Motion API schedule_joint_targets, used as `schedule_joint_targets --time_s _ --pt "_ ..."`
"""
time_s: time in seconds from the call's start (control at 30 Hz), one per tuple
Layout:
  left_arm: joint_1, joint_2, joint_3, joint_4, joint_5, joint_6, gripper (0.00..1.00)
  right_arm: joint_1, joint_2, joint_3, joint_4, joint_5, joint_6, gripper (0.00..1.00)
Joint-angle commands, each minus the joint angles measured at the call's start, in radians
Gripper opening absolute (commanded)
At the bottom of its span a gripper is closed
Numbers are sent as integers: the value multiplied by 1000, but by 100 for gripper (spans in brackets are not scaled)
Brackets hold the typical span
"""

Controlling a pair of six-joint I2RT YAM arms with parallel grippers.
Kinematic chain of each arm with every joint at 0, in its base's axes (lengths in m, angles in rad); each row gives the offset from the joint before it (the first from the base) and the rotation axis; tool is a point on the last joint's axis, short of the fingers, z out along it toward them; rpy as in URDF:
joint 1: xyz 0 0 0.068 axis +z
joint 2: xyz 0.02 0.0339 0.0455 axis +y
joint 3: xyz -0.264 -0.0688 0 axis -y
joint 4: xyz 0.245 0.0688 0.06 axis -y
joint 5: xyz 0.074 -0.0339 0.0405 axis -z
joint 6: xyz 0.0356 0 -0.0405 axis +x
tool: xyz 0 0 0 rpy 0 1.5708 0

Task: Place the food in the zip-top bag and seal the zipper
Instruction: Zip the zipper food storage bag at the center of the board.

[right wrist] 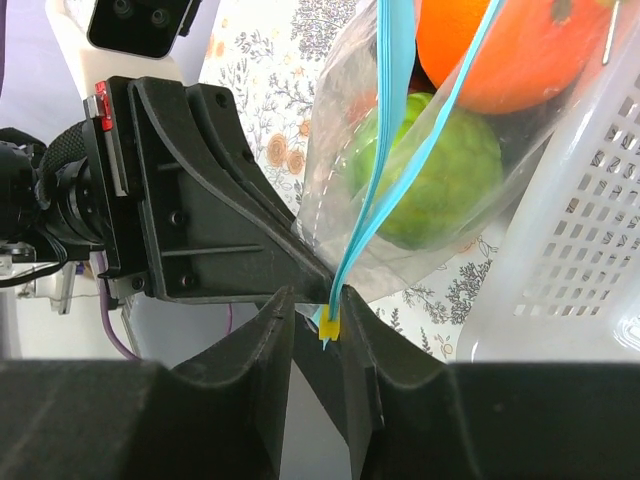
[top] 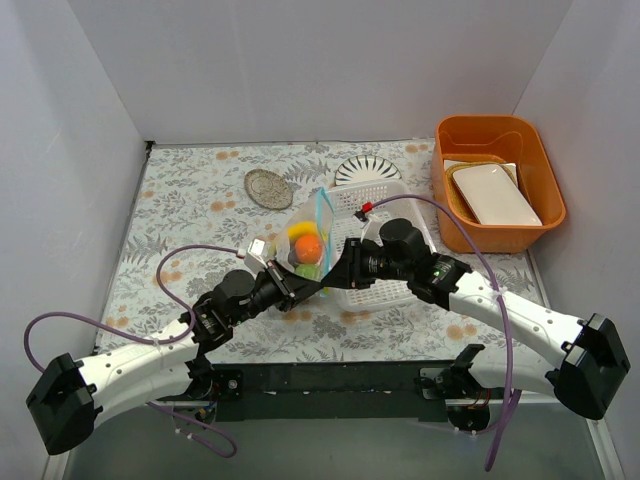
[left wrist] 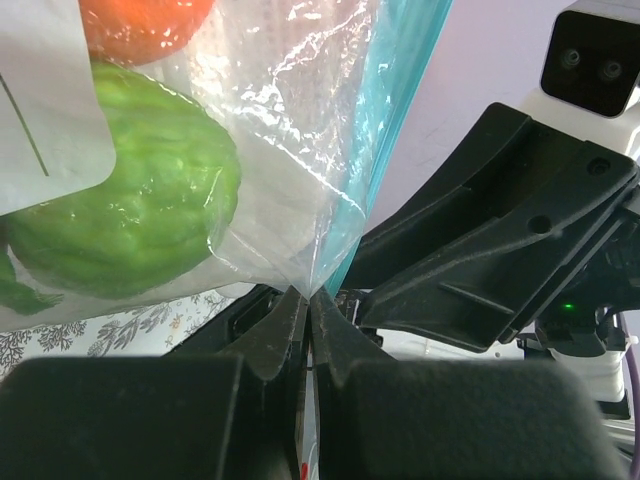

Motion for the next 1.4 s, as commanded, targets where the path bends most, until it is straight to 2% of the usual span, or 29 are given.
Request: schedule_joint_targets --time_s 0.0,0.1,0.2,0.27,0.4,0.6,0.9,1.23,1.33,1.37 --pt "-4 1 8 -23 3 -169 0 -2 -6 -1 58 -23 1 32" --pt "-4 2 5 -19 0 -172 0 -2 11 9 27 -34 -1 33" --pt "-4 -8 5 -23 -6 -172 0 -2 10 9 -28 0 -4 44" --pt "-4 -21 5 -31 -14 -173 0 -2 -9 6 -43 27 -4 44" --pt "-4 -30 5 -42 -25 -172 0 -2 -49 -22 -50 53 19 40" --pt "-3 -27 3 -35 -21 -177 0 -2 -50 -59 1 4 47 38" --pt "-3 -24 2 -35 -20 -180 0 -1 -39 -114 154 -74 93 32" --pt "-4 -19 5 -31 -20 -180 0 -1 -38 -126 186 -79 104 32" --pt "-4 -19 5 -29 -18 -180 0 -1 -36 -128 196 -86 104 30" --pt "-3 -19 5 -29 -20 -180 0 -2 -35 -126 196 -88 105 27"
